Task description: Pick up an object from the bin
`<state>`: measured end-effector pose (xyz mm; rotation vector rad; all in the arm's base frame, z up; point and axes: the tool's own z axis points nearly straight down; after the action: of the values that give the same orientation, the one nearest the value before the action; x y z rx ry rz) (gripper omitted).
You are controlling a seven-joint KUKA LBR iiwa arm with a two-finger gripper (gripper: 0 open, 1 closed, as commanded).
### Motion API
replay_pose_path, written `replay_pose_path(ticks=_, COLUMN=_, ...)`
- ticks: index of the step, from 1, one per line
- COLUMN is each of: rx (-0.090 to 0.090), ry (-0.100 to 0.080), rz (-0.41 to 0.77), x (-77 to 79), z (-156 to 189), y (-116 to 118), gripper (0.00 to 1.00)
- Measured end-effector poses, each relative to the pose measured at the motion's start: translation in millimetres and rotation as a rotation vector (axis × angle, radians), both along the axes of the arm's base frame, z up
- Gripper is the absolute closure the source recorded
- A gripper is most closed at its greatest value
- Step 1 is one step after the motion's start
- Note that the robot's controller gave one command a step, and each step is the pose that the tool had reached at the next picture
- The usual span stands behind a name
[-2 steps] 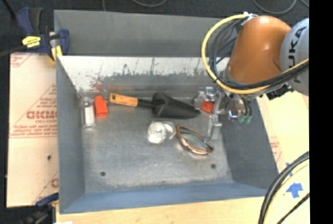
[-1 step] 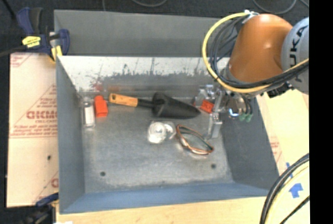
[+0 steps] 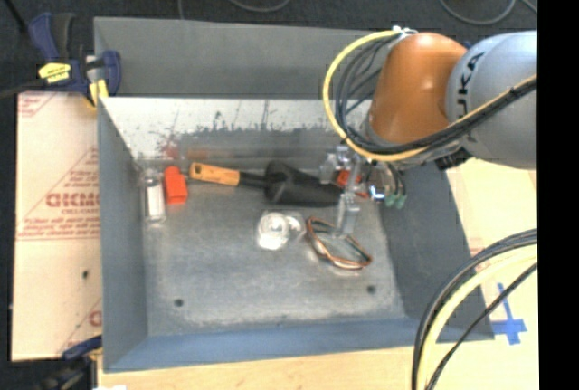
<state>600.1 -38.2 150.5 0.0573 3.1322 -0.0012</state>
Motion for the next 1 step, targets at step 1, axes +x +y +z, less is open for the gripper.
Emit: replay_pose_path(ticks=1, rx=0.002, ry=0.01, rz=-0.031, x=9.0, z=-37.1, y=-2.0, gripper=0.0)
